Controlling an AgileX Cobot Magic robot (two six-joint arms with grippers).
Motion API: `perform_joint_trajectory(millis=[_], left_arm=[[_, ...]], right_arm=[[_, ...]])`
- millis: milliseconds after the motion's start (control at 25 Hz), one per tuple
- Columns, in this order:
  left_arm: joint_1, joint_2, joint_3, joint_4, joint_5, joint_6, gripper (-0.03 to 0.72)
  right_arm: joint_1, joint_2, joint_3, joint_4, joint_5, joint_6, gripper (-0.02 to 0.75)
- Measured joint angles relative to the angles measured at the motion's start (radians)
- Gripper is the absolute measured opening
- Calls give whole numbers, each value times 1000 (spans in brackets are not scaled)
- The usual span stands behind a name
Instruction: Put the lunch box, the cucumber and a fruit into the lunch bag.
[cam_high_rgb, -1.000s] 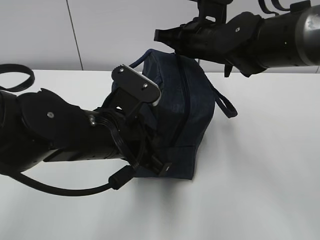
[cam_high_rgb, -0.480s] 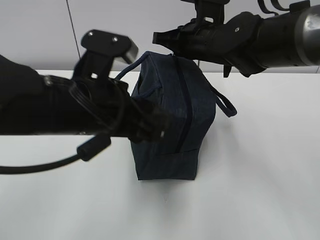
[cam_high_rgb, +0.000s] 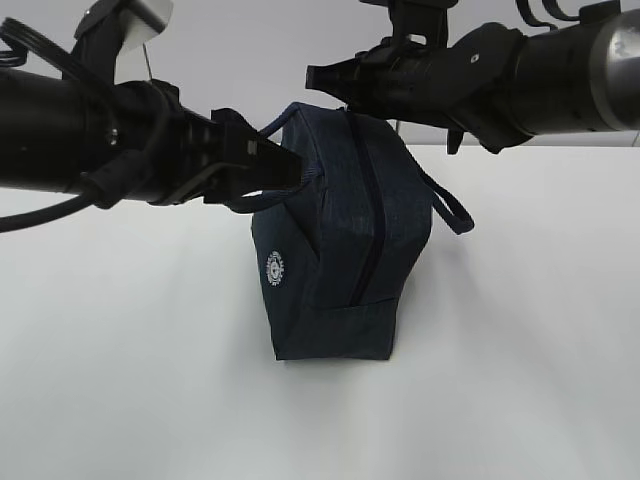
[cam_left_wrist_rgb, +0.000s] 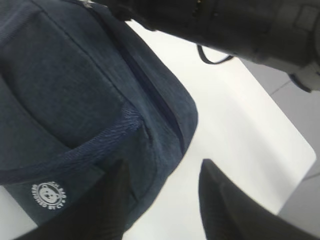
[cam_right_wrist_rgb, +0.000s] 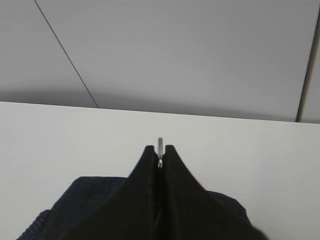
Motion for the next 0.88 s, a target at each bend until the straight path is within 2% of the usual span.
perform_joint_trajectory(millis=[120, 240, 440, 640, 760, 880], left_arm=[[33, -2, -6, 61, 152, -40, 296], [60, -2, -32, 225, 304, -161, 292], [97, -2, -130, 545, 539, -463, 290], [103, 11, -235, 790, 623, -826, 291], [105, 58, -297, 845, 632, -912, 305], [105, 121, -375, 851, 638, -941, 371]], right_arm=[[0, 0, 0, 0, 0, -1, 0], [0, 0, 0, -2, 4, -2, 0], [0, 0, -1, -2, 13, -4, 0], [0, 0, -1, -2, 27, -4, 0], [0, 0, -1, -2, 41, -4, 0], [0, 0, -1, -2, 61, -4, 0]])
